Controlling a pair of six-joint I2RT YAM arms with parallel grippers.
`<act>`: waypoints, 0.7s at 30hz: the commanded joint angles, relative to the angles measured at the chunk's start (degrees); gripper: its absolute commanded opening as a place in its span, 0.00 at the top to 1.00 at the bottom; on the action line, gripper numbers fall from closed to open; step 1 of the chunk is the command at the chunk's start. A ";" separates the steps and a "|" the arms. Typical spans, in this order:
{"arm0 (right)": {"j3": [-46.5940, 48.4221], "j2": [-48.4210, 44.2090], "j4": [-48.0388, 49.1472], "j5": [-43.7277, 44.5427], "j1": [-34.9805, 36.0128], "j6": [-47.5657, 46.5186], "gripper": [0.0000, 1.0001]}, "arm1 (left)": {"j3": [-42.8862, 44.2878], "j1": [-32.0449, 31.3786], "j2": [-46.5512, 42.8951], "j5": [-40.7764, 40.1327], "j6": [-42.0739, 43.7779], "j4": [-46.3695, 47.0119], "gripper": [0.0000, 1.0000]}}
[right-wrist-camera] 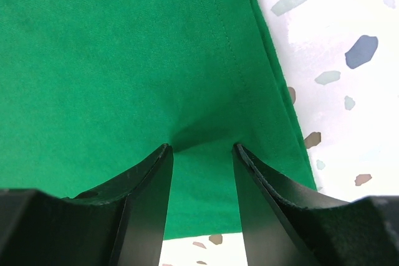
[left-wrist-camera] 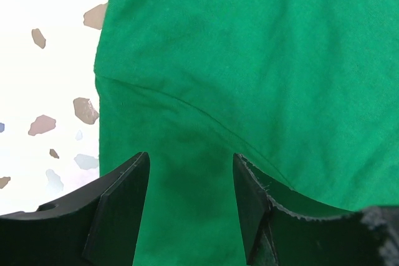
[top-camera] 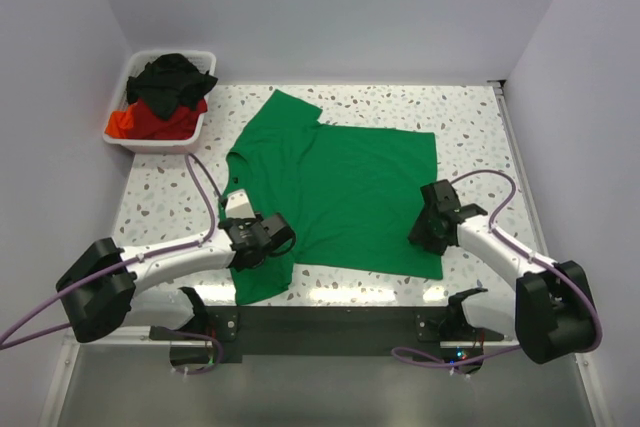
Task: Fold and stack the t-shirts
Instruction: Flatten the tshirt out
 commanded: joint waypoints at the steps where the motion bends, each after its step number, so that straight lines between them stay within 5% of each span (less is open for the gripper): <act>1: -0.55 2.76 -3.45 5.02 0.12 1.92 0.52 | -0.71 0.96 -1.06 -1.52 1.00 -0.29 0.39; 21: 6.84 11.90 -5.39 10.38 -6.38 1.57 0.54 | -2.39 1.31 -6.24 -0.81 -1.63 -5.47 0.39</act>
